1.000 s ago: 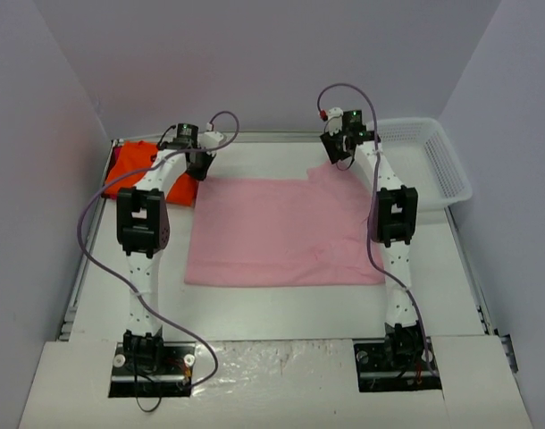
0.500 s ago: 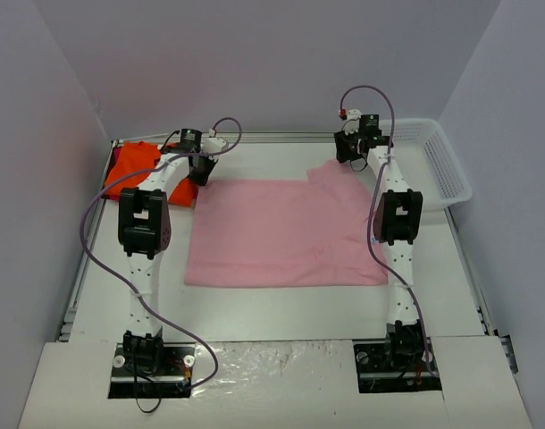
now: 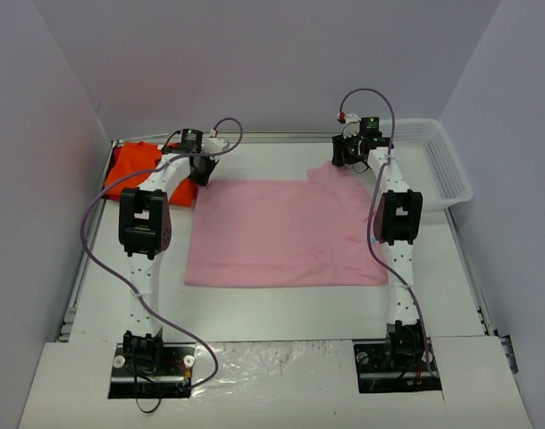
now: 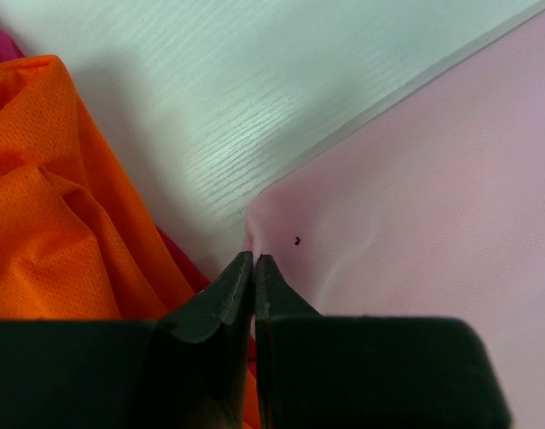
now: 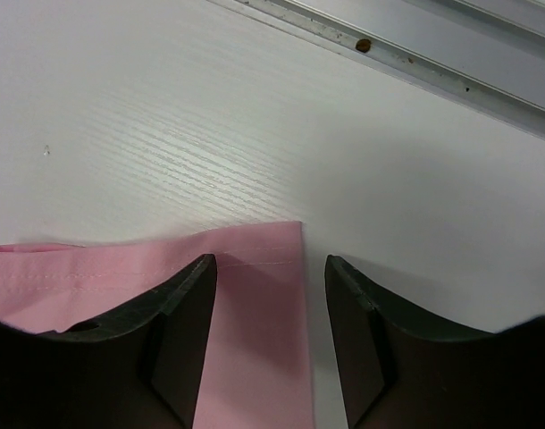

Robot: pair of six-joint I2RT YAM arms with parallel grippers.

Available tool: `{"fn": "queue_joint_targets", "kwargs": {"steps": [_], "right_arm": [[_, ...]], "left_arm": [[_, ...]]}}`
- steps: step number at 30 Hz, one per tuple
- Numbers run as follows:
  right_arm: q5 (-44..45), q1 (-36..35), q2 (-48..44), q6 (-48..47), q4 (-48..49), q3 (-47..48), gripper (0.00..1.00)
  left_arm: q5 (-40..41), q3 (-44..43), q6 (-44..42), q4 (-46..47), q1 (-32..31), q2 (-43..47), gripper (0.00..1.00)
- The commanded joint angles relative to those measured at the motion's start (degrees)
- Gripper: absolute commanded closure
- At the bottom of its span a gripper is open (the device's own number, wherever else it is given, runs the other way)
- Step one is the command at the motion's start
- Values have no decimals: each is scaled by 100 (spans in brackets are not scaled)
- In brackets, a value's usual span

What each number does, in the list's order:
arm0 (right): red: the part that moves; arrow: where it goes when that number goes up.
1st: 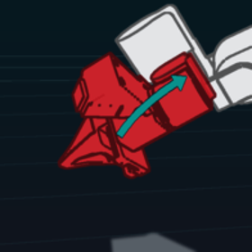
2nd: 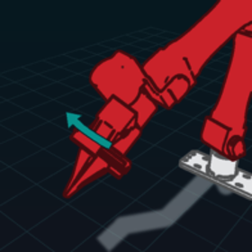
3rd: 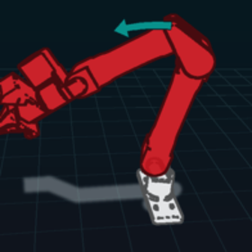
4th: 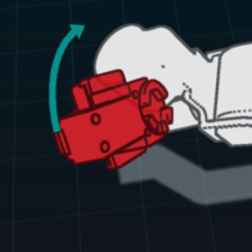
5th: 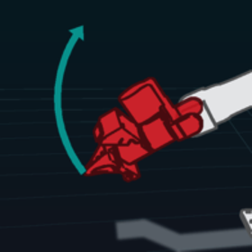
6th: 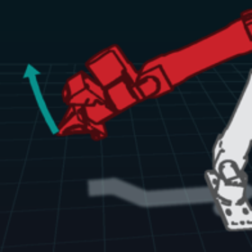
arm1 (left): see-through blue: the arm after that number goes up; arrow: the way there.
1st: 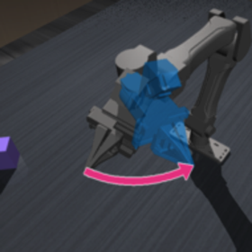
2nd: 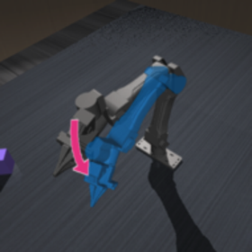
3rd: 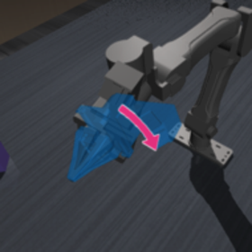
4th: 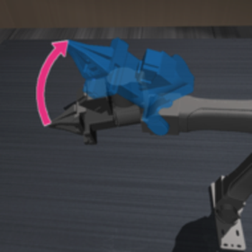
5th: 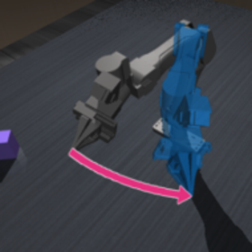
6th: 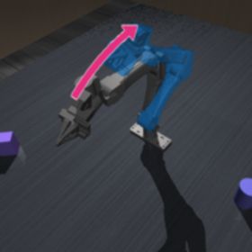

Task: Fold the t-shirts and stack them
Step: Grap the side of the flattened tshirt furthest away from the robot with both arms

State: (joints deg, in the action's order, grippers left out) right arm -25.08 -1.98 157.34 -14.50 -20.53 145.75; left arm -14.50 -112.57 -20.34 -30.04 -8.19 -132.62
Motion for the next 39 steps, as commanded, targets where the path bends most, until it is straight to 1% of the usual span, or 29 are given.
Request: {"fn": "queue_joint_targets", "kwargs": {"steps": [1,4,6,9,11,12,14,16,17,24,31,39], "right_arm": [[-208,-57,25,53,-109,-3,52],[-199,-75,60,35,-144,-3,56],[-164,-92,104,9,-161,-3,69],[-59,-101,157,0,-153,23,84],[46,-119,174,-9,-161,58,86],[91,-119,174,-26,-161,76,90],[178,-127,174,-35,-161,102,93],[240,-136,148,-61,-161,129,99],[258,-127,122,-62,-161,138,100],[425,-127,-282,-211,-153,-46,100],[407,-136,-1029,-290,-153,-521,100],[346,-154,-1829,-343,-161,-1207,100]], "left_arm": [[35,-142,39,16,-34,351,98],[26,-168,30,-1,-43,333,98],[9,-168,30,-10,-43,324,98],[9,-142,21,-19,-43,307,98],[0,-133,21,-19,-43,289,98],[9,-133,12,-19,-43,280,98],[9,-133,4,-19,-43,280,98],[35,-142,4,-10,-51,271,98],[53,-142,4,-10,-52,280,98],[237,-142,109,25,-60,508,98],[439,-37,153,42,-78,816,98],[404,385,170,130,-78,1238,98]]}}
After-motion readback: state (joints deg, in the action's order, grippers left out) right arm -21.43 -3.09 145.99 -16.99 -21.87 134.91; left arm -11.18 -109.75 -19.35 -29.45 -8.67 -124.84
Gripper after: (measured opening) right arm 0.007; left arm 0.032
